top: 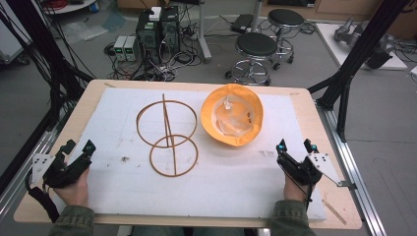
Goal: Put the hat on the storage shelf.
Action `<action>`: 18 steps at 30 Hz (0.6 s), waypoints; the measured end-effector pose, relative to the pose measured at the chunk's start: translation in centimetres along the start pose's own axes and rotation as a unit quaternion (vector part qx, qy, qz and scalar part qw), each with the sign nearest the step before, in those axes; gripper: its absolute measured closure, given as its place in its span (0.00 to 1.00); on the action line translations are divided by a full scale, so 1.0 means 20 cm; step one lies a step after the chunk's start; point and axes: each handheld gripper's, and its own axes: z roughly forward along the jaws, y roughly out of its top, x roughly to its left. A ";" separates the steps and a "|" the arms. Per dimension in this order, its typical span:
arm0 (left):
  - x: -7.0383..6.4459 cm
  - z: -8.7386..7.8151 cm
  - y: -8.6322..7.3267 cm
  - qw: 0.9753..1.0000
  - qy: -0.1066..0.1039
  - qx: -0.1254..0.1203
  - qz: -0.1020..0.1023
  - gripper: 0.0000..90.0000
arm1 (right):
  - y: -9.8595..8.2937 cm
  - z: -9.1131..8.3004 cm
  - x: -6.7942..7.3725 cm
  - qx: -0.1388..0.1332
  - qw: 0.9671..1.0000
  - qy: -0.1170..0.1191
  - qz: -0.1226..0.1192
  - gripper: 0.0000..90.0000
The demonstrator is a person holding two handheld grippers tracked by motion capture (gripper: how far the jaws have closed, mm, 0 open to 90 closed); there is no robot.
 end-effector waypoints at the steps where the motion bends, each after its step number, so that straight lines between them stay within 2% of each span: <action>1: 0.00 0.00 0.00 1.000 -0.001 0.000 0.000 0.36 | 0.00 0.00 0.00 0.000 1.000 0.002 -0.001 0.17; 9: -0.02 0.00 -0.01 1.000 -0.010 0.010 0.000 0.36 | 0.08 0.06 0.01 0.000 0.999 0.032 0.019 0.17; 11: -0.02 -0.01 -0.01 1.000 -0.012 0.010 -0.002 0.36 | 0.09 0.07 0.02 0.003 0.999 0.041 0.015 0.17; 14: -0.01 -0.01 -0.01 1.000 -0.011 0.010 -0.002 0.36 | 0.14 0.10 0.04 -0.001 0.999 0.045 0.004 0.17; 18: -0.01 -0.01 -0.02 1.000 -0.010 0.015 -0.006 0.36 | 0.19 0.14 0.05 -0.005 0.999 0.042 0.010 0.15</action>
